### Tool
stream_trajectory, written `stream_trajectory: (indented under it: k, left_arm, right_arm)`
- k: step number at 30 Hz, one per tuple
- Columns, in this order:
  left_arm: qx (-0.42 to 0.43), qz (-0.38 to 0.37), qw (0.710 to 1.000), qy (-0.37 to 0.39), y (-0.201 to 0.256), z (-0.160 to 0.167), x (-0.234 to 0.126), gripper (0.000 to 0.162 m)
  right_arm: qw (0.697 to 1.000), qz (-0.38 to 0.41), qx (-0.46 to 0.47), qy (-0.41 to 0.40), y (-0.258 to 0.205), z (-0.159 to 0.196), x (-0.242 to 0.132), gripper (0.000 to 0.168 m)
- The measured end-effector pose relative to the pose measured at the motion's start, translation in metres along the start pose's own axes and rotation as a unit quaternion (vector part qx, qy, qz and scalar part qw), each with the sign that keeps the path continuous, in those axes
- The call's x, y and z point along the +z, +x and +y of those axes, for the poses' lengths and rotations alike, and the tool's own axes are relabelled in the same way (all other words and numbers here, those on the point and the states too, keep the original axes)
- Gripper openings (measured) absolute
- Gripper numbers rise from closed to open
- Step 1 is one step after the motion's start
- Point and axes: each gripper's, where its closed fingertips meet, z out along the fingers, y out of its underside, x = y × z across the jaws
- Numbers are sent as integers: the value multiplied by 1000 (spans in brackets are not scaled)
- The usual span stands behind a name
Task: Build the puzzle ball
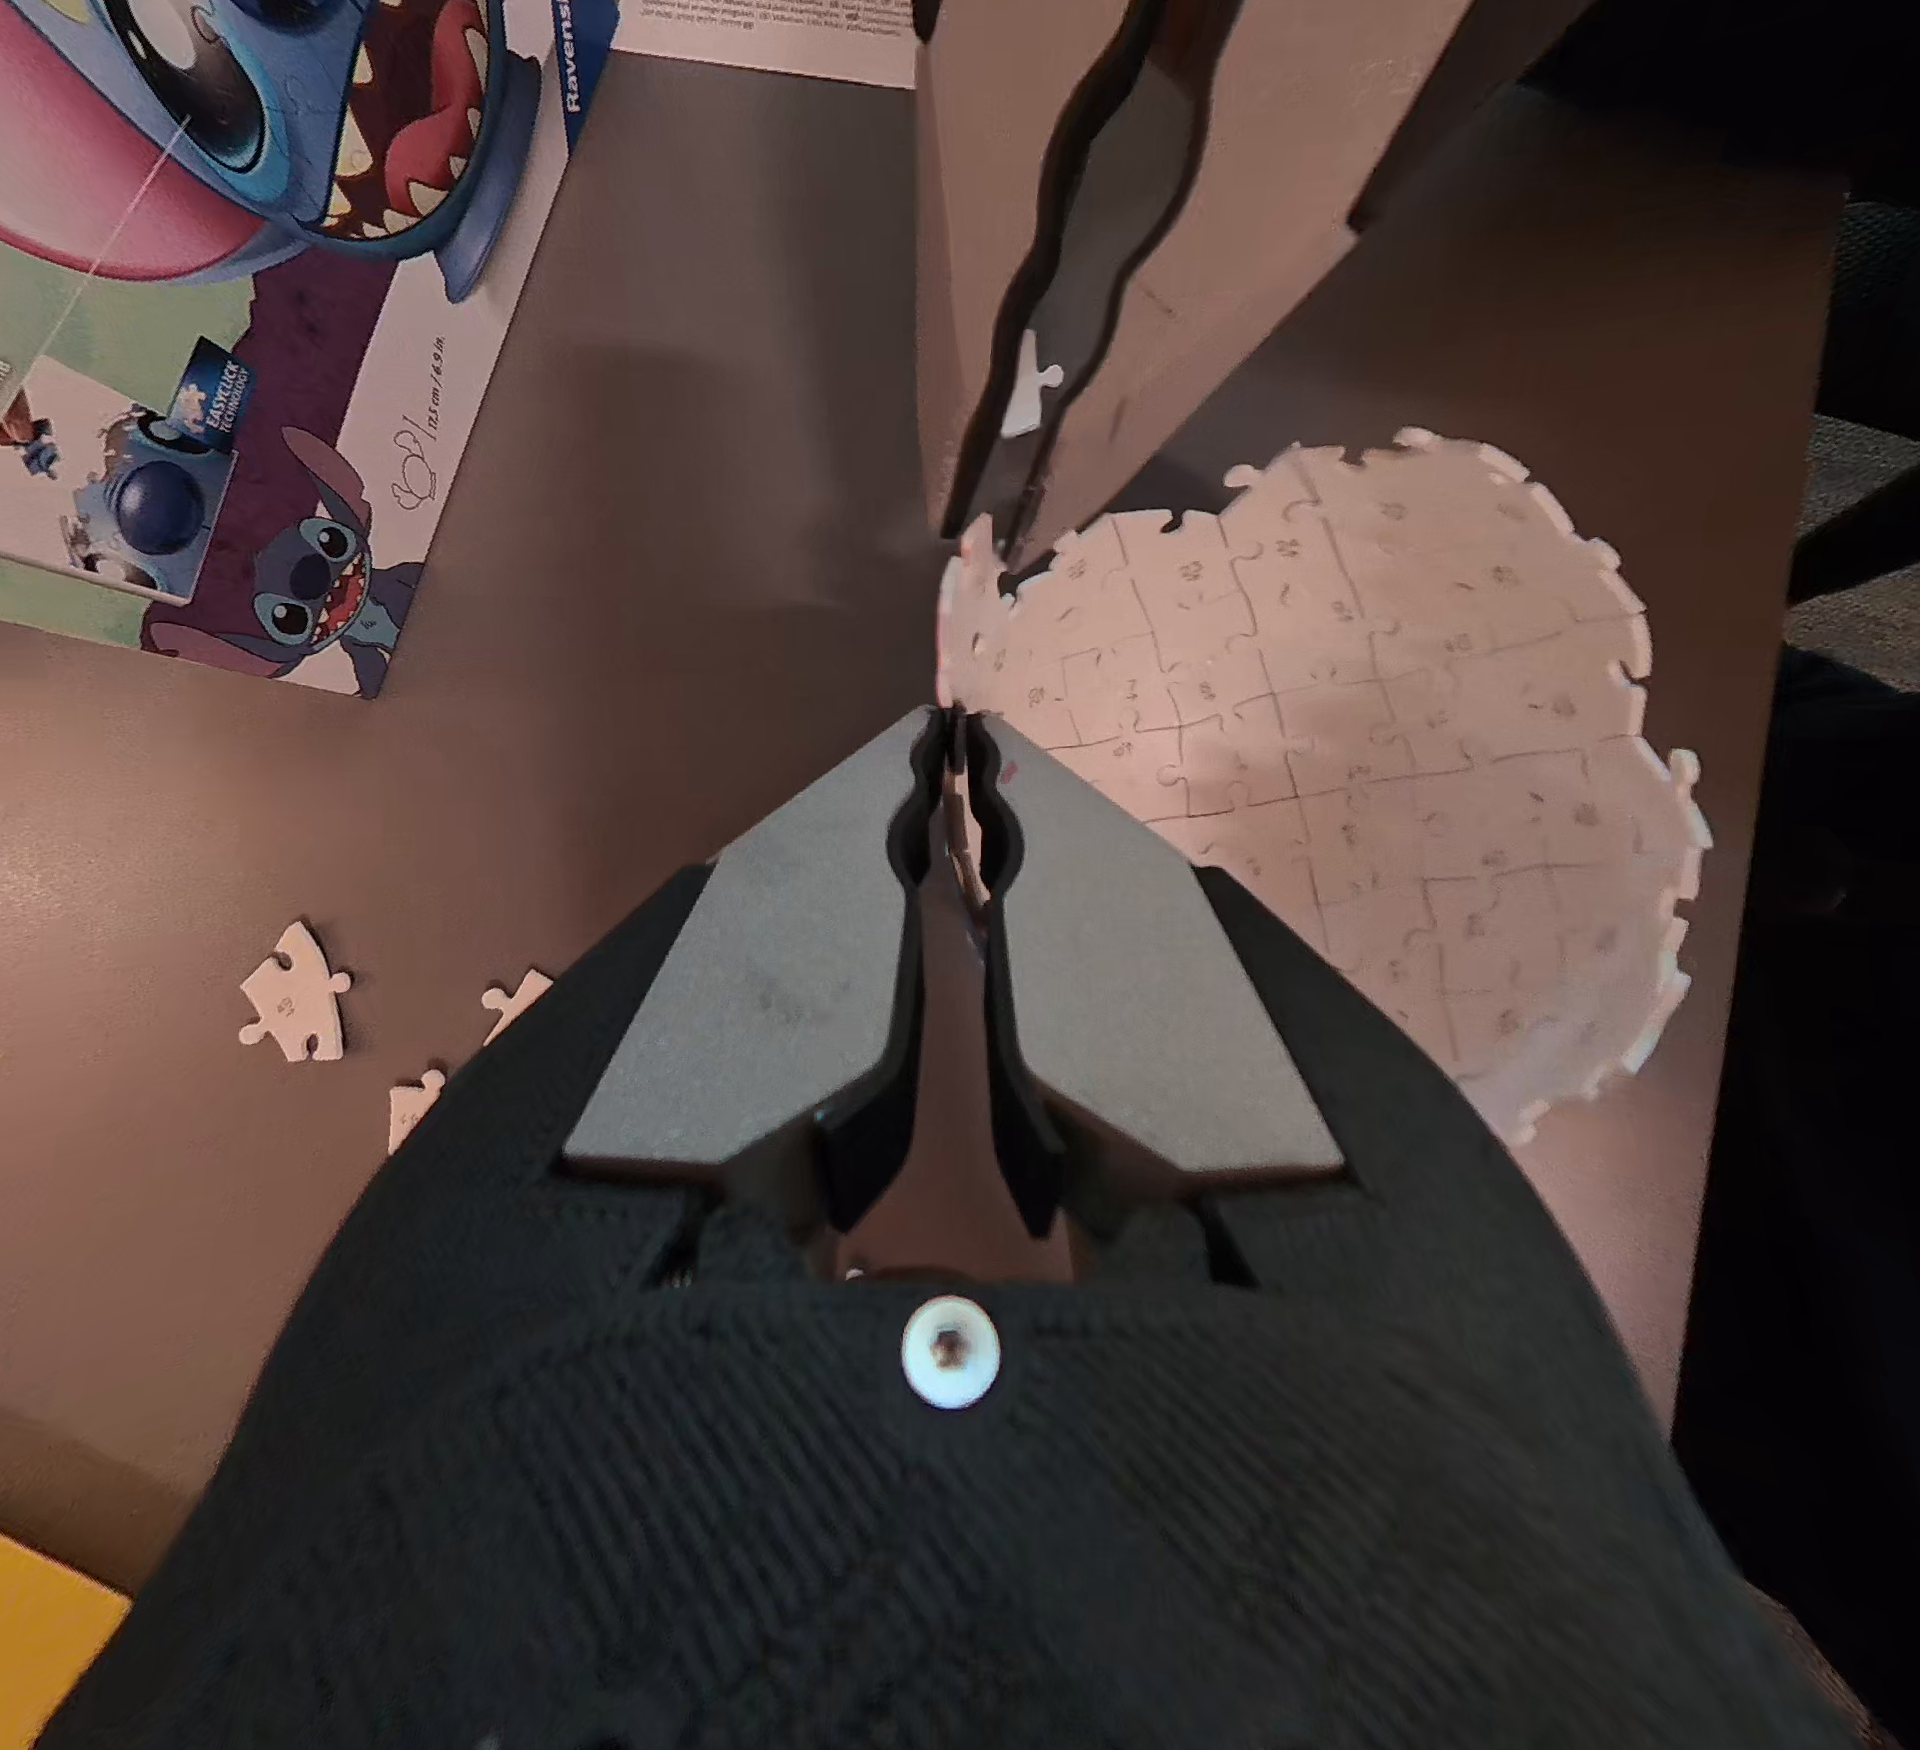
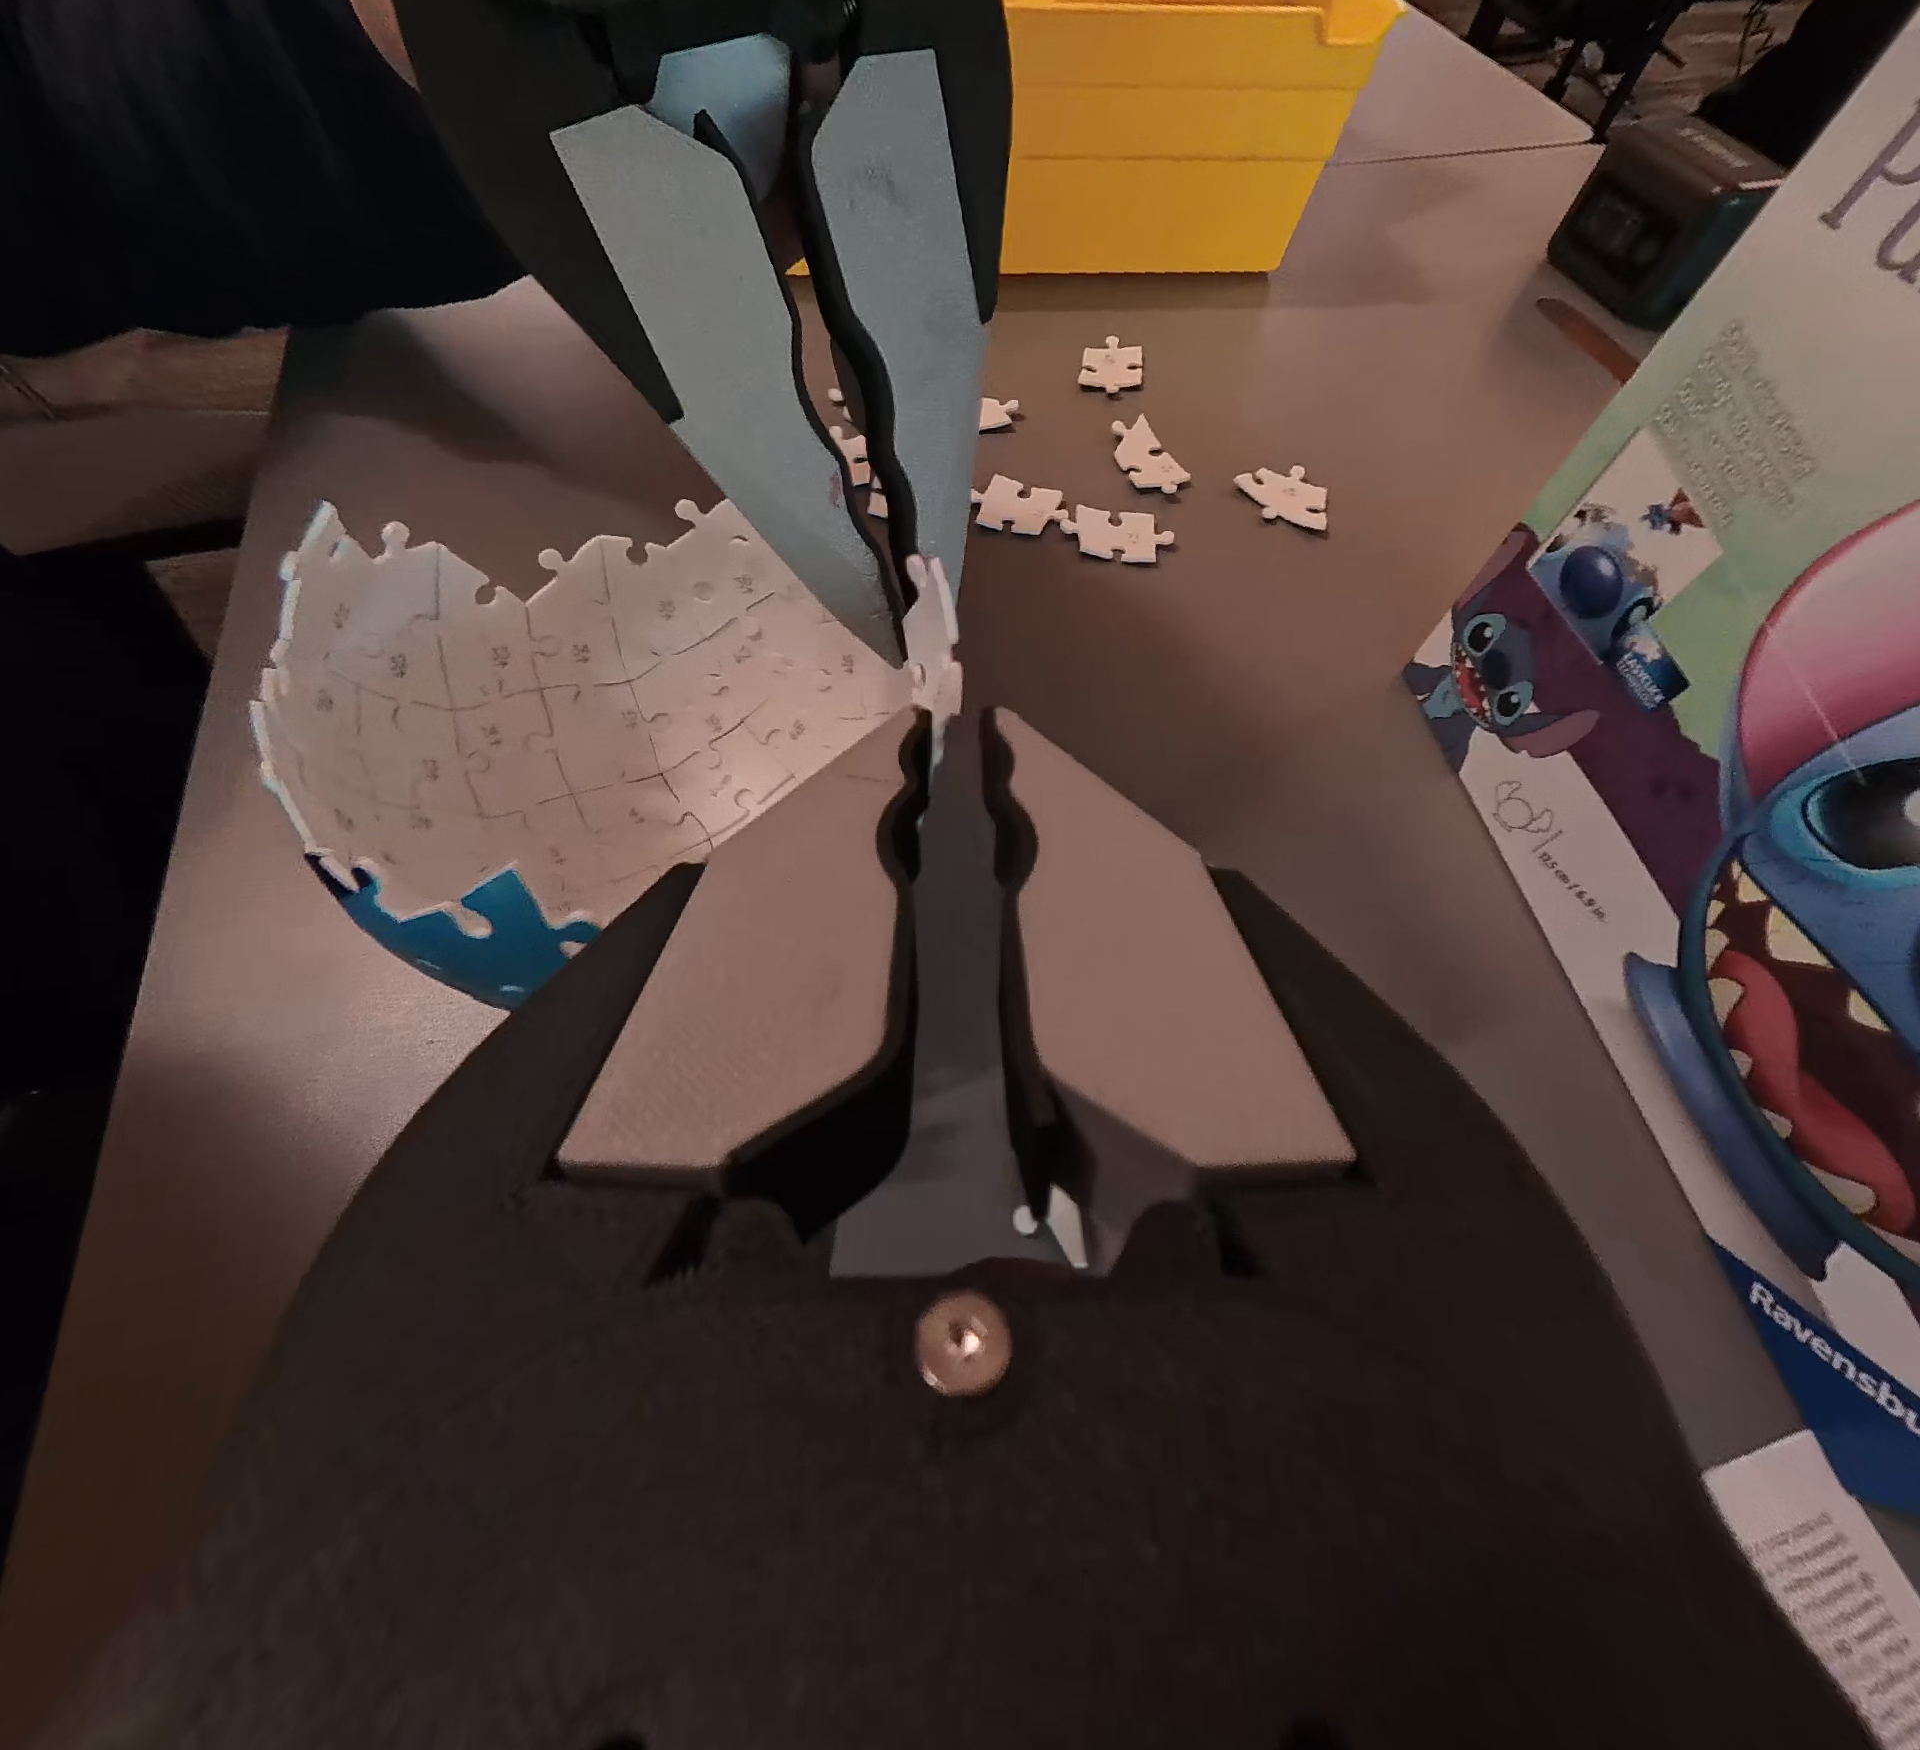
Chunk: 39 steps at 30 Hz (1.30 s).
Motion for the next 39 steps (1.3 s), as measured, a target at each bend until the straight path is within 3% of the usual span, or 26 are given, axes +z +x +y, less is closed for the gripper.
stream_trajectory:
  k: [2, 5, 10, 25, 32, 39]
  left_arm:
    - [-1, 1, 1000, 1, 0, 0, 0, 1]
    - [2, 0, 1000, 0, 0, 0, 0, 1]
    - [0, 1, 1000, 1, 0, 0, 0, 1]
    - [4, 2, 1000, -1, 1, -1, 2, 1]
    - [6, 0, 1000, -3, 0, 0, 2, 1]
    - [9, -3, 1000, -9, -1, 2, 2, 1]
  right_arm:
    - [1000, -10, 1, 2, -3, -1, 2, 11]
    - [1000, -13, 0, -11, -4, 4, 5, 0]
    - [1000, -23, 21, -5, -4, 2, 5, 0]
    - [953, -138, 270, 20, 0, 6, 4, 2]
    - [963, -113, 242, 37, 9, 3, 1, 11]
    - [961, -121, 246, 38, 7, 4, 7, 1]
